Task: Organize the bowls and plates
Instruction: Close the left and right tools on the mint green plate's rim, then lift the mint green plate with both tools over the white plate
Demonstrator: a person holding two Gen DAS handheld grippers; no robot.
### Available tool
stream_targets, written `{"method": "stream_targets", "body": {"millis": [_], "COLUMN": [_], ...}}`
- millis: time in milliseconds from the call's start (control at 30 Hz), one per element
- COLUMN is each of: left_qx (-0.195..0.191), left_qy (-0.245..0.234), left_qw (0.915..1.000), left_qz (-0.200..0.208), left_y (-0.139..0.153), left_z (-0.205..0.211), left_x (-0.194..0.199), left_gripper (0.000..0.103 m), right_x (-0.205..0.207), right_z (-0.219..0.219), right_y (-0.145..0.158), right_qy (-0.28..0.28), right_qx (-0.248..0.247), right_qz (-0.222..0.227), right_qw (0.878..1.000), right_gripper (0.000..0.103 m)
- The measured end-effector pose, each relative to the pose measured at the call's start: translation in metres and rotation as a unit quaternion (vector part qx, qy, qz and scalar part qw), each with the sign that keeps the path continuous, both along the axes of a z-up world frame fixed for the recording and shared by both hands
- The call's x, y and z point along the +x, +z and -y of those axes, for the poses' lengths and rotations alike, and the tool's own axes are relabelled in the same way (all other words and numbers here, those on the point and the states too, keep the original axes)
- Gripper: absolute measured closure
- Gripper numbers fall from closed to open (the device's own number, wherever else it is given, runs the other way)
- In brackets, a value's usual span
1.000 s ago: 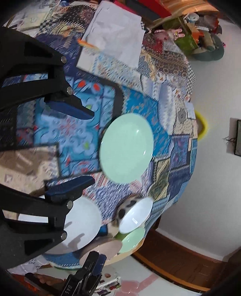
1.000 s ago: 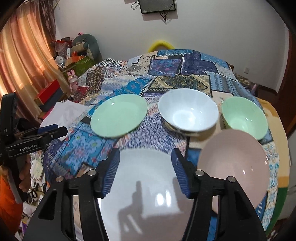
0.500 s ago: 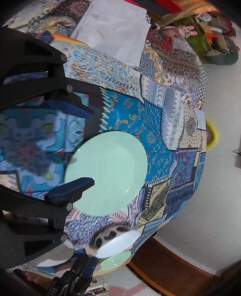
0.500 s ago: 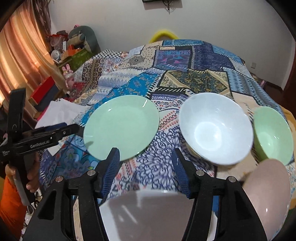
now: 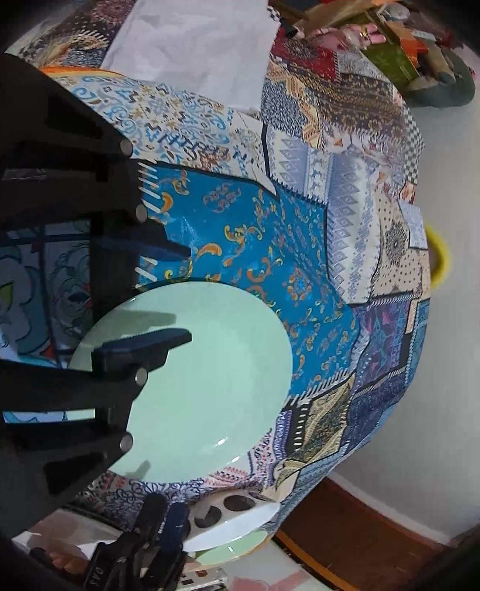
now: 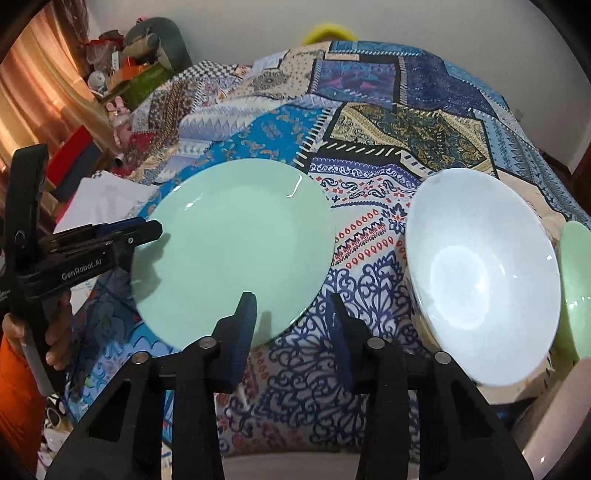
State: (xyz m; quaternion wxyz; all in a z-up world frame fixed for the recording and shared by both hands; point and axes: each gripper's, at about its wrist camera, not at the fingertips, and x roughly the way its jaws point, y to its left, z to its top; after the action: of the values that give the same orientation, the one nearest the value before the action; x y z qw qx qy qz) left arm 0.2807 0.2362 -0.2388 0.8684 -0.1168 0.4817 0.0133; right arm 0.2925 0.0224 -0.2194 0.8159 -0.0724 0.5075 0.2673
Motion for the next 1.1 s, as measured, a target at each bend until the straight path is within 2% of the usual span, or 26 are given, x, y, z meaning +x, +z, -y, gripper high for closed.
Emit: {"method": "stream_targets", "body": {"millis": [67,167,367,467,567,833,1100], "left_qx": [0.001,-0.01,-0.026,-0.027,-0.021,-0.01,-0.032], "left_qy": [-0.009,-0.015,-0.013,-0.013,-0.018,-0.024,-0.031], "left_qw": [1.0,0.9998,0.9996,0.9995,0.9996,0.9993,0.9982], "left_qz": [-0.002,-0.001,-0.002,-0.003,-0.008,-0.027,-0.04], "left_y": [-0.004,-0.008,-0.01,-0.008,-0.006,0.001,0.003], "left_z": [0.001,0.0,-0.004,-0.003,-0.001,0.004,0.011], "left_x": [0.003,0.009,0.015,0.01,-0.002,-0.06,-0.111], "left_gripper": [0.076,0.08,0.081,0.081,0.081,0.081,0.081], "right_x": [0.006,0.012,0.013,0.015,0.014,-0.01,-0.02], "right_z": [-0.003,-0.006,-0.013,-0.01,-0.009,-0.018,-0.019], "right_y": [-0.004,-0.01,-0.013,-0.013,-0.012,-0.01,-0.01], "right_qy": [-0.003,-0.004,0.003,-0.001,0.0,0.047,0.067], "right_qx": [-0.012,-0.024,-0.035,-0.021,-0.007,-0.013,-0.005], "right_qz": [-0.002,-0.006,-0.003,-0.014,-0.03,-0.039,-0.054], "right_qw": [1.0,1.0,0.999,1.0,1.0,0.998,0.996], "right_gripper": [0.069,0.076,0.073,0.073,0.073,0.073,0.073]}}
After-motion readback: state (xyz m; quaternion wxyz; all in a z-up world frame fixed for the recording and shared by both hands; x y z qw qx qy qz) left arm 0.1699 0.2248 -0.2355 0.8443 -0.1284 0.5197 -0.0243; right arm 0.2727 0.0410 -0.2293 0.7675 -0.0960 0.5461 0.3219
